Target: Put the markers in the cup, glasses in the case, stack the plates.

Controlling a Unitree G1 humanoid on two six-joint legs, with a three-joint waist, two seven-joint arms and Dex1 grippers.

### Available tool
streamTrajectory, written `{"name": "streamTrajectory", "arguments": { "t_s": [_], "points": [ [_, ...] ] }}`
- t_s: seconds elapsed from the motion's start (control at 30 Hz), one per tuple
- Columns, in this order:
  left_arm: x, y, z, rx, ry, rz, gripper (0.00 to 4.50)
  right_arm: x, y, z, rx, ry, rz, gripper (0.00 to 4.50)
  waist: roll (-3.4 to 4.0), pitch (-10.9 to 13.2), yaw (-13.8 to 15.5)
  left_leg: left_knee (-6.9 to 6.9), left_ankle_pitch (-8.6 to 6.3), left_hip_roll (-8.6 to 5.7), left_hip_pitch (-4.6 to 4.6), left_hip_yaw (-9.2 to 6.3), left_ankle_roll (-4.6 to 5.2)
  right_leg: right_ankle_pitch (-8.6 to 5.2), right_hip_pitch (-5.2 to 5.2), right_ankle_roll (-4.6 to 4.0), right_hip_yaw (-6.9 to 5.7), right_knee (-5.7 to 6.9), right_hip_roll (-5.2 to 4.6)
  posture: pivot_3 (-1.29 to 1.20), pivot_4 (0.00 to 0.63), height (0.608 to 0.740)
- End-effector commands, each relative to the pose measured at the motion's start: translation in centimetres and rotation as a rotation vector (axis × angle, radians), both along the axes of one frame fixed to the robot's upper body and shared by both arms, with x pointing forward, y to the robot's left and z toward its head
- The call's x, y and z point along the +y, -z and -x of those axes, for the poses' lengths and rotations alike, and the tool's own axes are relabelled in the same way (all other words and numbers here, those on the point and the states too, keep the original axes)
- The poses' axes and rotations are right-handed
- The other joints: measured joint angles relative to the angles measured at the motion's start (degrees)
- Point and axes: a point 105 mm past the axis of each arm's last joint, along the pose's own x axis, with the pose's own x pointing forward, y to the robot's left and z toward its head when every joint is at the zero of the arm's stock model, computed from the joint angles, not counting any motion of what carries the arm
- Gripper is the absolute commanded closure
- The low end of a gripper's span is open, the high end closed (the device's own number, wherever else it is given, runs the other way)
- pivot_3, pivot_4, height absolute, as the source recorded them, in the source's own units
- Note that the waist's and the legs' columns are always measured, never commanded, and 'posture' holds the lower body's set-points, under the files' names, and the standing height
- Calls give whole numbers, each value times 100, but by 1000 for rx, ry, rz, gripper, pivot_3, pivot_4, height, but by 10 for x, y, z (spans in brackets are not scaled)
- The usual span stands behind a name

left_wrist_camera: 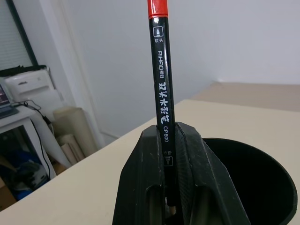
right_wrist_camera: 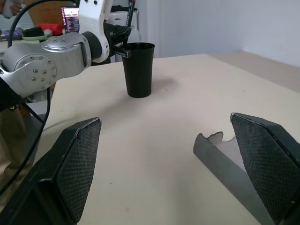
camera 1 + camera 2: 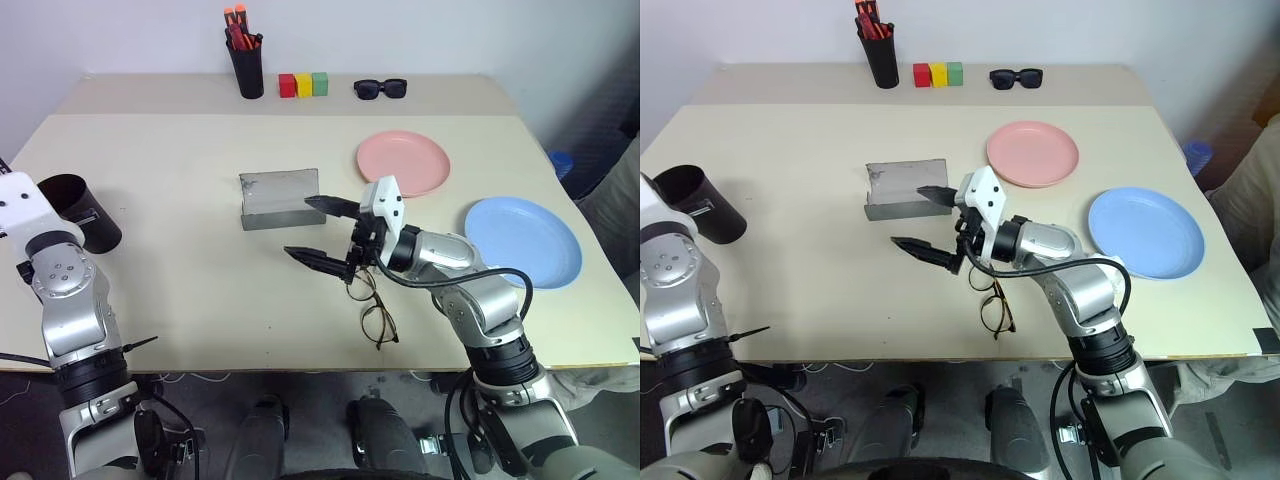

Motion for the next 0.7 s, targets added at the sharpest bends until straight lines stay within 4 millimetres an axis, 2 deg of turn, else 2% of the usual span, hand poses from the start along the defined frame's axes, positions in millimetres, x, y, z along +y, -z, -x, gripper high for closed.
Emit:
{"name": "streamTrajectory", "arguments": {
  "t_s": [0.03, 0.23, 0.53, 0.63, 0.7],
  "points": [
    [-2, -8, 1, -33, 2, -21, 4457, 4, -15, 10, -43, -34, -53, 0, 0, 0, -1, 0, 0, 0, 0, 0, 0, 0, 0, 0, 0, 0, 0, 0, 150, 740],
    [-4, -7, -1, -29, 8, -19, 4457, 3, -23, 14, -53, -55, -94, 0, 0, 0, 0, 0, 0, 0, 0, 0, 0, 0, 0, 0, 0, 0, 0, 0, 150, 740],
    [-5, -7, -2, -30, 13, -10, 4457, 3, -24, 15, -53, -57, -96, 0, 0, 0, -1, 0, 0, 0, 0, 0, 0, 0, 0, 0, 0, 0, 0, 0, 150, 740],
    [-7, -7, -3, -30, 24, -14, 3250, 4, -24, 16, -51, -59, -94, 0, 0, 0, -1, 0, 0, 0, 0, 0, 0, 0, 0, 0, 0, 0, 0, 0, 150, 740],
    [-7, -7, -3, -21, 12, -22, 2253, 4, -23, 16, -48, -60, -94, 0, 0, 0, 0, 0, 0, 0, 0, 0, 0, 0, 0, 0, 0, 0, 0, 0, 150, 740]
  ]
}}
